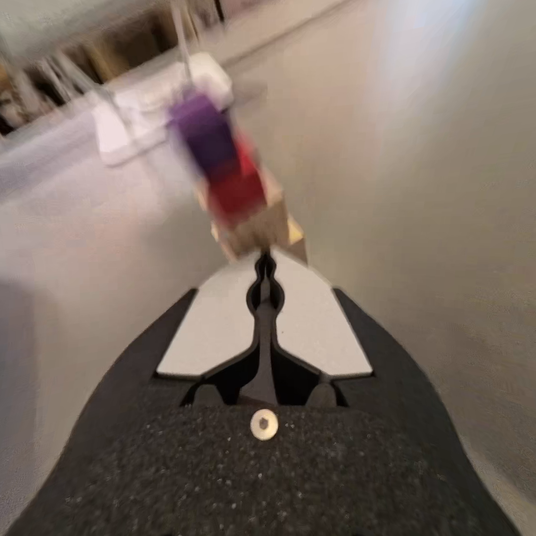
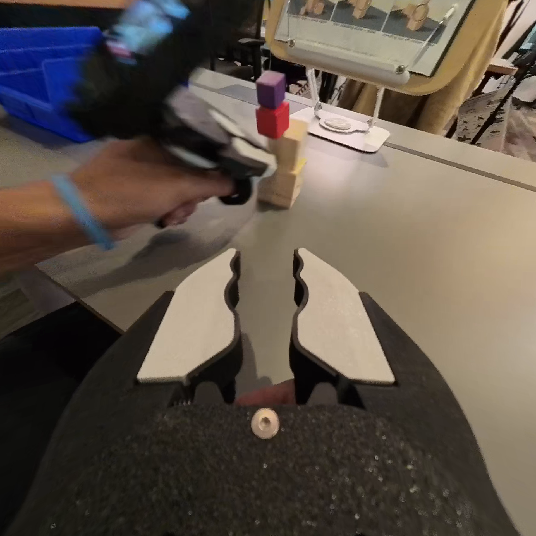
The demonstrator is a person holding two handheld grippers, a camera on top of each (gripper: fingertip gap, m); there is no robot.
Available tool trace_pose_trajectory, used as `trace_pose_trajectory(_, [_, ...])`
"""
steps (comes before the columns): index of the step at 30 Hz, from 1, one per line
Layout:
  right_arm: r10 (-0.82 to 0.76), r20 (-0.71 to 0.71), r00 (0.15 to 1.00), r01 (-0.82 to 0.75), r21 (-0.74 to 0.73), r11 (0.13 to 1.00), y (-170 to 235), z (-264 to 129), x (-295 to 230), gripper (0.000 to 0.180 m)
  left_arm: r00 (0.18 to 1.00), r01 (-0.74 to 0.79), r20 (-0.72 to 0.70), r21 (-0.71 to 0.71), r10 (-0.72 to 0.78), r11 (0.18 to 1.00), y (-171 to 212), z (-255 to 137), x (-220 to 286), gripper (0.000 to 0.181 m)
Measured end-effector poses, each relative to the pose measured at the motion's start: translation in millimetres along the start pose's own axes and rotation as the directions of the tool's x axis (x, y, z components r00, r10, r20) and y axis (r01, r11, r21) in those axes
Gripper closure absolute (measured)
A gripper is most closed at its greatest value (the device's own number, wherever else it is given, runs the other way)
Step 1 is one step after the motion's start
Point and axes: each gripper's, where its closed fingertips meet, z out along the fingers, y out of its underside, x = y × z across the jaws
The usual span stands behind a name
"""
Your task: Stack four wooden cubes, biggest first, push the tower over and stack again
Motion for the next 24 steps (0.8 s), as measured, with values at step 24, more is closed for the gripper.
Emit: trace_pose_trajectory(24, [0.028,-0.039,0.999,-0.03,-0.043,0.999,17,7,-6,0.145,0.97,0.173,0.104,0.335,-0.219,0.926,70,-182,-65,0.158])
